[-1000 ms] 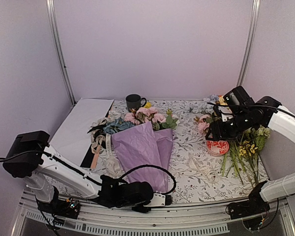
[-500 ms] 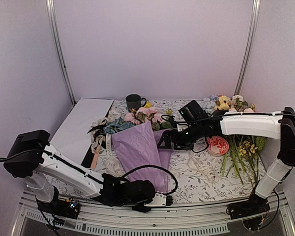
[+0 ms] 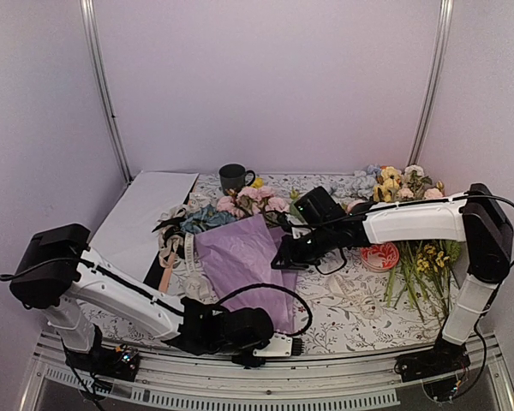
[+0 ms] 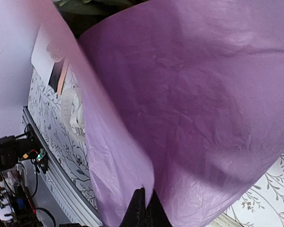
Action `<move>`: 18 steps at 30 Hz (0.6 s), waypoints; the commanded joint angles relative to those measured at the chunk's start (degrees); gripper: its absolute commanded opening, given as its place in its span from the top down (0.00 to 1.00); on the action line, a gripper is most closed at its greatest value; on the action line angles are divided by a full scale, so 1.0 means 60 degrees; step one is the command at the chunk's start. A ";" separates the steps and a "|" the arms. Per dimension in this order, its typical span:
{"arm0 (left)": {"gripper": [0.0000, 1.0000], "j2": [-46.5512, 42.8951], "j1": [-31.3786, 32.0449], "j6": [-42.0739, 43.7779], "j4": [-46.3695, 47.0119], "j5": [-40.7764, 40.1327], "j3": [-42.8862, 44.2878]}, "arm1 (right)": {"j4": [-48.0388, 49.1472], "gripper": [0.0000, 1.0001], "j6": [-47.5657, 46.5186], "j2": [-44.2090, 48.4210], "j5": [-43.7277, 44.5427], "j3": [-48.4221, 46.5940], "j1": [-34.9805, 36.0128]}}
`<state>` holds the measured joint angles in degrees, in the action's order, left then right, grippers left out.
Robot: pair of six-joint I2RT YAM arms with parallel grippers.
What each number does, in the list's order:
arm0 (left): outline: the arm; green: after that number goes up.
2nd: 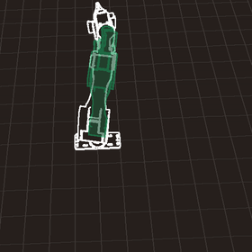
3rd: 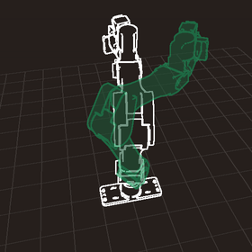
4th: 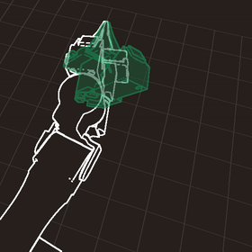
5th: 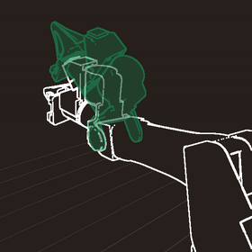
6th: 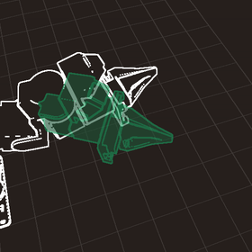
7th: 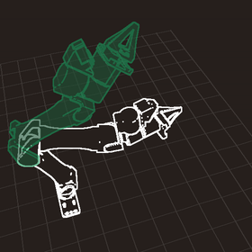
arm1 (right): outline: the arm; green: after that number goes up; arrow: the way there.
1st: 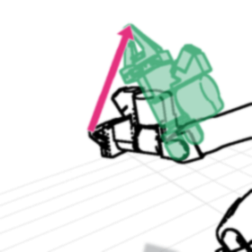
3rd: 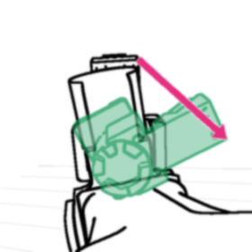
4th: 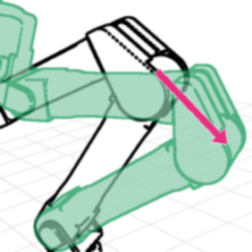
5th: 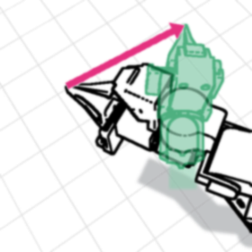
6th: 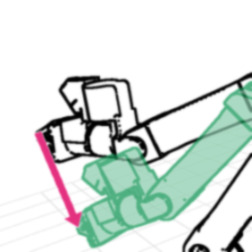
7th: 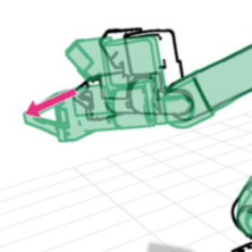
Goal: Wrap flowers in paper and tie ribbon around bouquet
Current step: Pass from the left arm to the right
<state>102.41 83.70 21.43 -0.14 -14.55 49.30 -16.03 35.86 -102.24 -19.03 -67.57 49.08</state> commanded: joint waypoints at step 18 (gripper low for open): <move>0.22 -0.2775 -0.1676 -0.3213 -0.0588 0.1310 -0.0117 | 0.3334 1.00 0.0779 -0.0456 -0.1362 0.2741 -0.1940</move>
<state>94.98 78.96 11.18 -5.74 -6.61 50.61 -0.40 39.18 -103.79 -24.80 -53.54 38.92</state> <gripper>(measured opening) 0.776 0.007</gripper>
